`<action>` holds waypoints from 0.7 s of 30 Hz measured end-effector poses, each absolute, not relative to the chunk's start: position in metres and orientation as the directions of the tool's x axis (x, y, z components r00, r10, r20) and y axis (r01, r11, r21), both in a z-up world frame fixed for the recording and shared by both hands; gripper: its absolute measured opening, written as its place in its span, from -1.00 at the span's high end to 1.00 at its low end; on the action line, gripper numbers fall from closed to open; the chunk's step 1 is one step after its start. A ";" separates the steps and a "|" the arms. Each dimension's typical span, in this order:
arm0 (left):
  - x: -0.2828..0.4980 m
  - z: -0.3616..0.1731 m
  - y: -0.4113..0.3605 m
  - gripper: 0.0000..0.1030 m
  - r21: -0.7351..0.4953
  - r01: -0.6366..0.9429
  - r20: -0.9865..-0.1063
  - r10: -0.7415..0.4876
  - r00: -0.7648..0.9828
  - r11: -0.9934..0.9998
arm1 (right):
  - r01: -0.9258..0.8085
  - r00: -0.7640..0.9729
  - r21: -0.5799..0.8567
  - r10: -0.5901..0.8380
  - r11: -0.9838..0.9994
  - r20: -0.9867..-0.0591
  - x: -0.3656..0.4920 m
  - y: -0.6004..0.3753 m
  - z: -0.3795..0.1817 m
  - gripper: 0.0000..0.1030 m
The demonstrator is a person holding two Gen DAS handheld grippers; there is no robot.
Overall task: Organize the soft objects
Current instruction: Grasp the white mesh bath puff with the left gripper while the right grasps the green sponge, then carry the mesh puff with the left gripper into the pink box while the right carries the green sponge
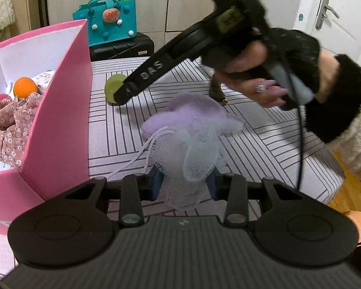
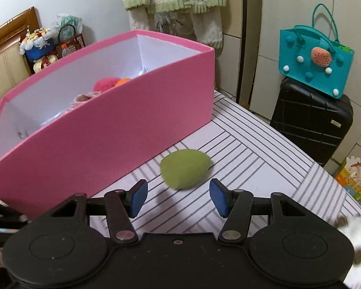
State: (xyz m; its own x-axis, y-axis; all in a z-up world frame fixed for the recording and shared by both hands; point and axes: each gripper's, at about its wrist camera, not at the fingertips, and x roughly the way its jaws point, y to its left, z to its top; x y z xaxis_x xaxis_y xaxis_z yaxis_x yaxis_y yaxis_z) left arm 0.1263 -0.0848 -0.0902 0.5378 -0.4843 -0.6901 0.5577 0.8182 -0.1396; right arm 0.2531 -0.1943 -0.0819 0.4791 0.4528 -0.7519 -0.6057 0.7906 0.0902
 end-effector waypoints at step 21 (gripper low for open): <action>0.125 -0.088 -0.080 0.34 -0.151 0.555 -0.674 -0.496 0.547 0.818 | -0.571 0.567 0.060 0.446 0.819 -0.692 0.217 -0.219 -0.066 -0.03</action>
